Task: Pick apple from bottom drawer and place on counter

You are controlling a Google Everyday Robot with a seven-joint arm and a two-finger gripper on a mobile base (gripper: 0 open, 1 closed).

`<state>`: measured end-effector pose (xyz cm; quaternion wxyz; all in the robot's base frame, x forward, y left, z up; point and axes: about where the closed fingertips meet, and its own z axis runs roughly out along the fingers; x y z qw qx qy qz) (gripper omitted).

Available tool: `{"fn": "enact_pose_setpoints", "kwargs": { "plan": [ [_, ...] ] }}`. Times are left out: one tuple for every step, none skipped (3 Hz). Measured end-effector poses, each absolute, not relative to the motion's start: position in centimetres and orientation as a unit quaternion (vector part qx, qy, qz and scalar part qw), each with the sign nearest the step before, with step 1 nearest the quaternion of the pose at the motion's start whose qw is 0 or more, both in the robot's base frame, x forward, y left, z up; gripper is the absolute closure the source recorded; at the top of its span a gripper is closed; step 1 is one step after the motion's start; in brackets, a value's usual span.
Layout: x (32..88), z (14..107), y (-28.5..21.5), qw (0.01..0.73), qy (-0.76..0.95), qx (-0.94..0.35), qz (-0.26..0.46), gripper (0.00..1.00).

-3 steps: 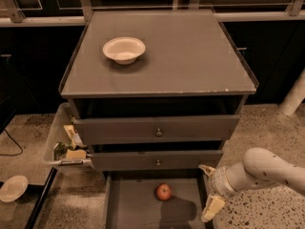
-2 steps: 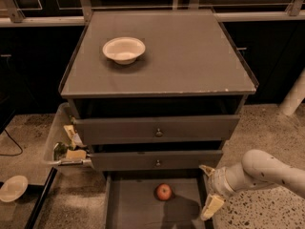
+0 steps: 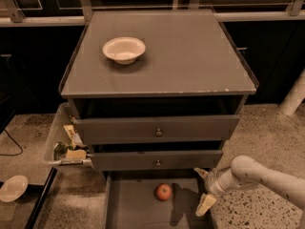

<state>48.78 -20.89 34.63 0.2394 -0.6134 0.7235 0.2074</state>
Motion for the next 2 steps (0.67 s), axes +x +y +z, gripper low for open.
{"fn": "enact_pose_setpoints", "kwargs": {
  "plan": [
    [48.8,34.6,-20.9,0.239,0.724,-0.613,0.207,0.00],
    [49.0,31.5,-20.4,0.236,0.731,-0.604,0.212,0.00]
  ]
}}
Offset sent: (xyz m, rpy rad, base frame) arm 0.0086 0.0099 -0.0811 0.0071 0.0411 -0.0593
